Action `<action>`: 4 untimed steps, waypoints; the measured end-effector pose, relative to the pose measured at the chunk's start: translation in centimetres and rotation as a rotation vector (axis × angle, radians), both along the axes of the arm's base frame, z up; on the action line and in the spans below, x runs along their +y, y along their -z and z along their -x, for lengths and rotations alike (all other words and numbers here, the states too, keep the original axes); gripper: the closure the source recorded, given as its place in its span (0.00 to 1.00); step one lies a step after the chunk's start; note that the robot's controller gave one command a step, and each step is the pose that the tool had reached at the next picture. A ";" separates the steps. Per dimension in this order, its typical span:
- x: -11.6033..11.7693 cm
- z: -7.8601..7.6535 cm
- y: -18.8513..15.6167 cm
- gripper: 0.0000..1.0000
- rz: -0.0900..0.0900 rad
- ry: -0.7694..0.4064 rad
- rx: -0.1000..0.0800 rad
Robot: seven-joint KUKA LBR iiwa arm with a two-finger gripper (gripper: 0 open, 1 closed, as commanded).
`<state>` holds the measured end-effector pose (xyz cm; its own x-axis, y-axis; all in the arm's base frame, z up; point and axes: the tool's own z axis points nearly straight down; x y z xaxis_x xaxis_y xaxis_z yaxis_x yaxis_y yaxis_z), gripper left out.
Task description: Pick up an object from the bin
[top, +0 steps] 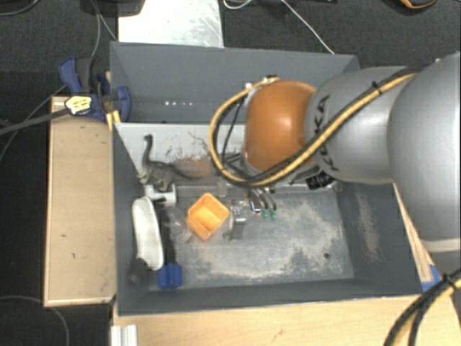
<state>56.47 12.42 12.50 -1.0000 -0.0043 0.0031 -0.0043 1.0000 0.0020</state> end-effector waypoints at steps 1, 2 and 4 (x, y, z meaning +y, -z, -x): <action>3.5 1.0 0.3 0.00 0.001 -0.148 -0.006; 3.8 0.1 4.5 0.00 -0.009 -0.317 -0.043; 3.2 -2.5 2.8 1.00 -0.001 -0.558 -0.011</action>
Offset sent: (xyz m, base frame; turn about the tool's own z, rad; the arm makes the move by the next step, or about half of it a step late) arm -0.0118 0.0344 -0.0550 -0.3178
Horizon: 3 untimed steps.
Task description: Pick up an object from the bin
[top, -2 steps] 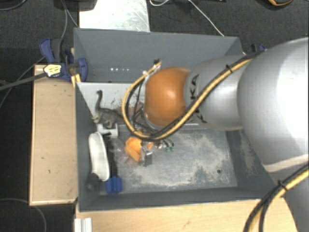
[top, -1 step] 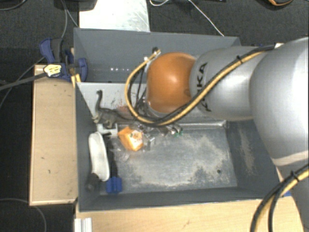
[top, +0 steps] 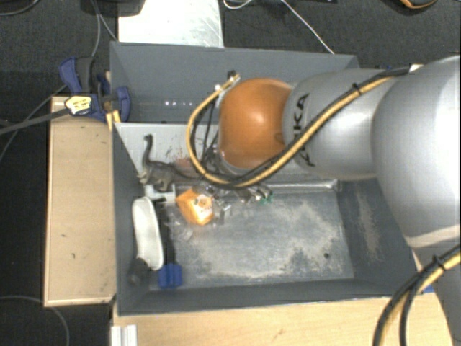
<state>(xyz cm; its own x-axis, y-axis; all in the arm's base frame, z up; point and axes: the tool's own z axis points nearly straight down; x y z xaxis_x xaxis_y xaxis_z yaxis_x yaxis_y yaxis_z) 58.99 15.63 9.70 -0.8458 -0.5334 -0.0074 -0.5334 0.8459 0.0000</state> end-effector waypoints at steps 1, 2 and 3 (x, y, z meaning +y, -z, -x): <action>0.6 -0.7 0.8 1.00 0.000 0.027 -0.018; 1.0 -0.2 1.0 1.00 -0.006 0.025 -0.004; 1.7 0.8 -17.3 1.00 -0.002 -0.027 -0.023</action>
Offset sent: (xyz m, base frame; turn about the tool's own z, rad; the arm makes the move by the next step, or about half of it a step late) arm -0.0001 0.0227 0.0214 -0.0025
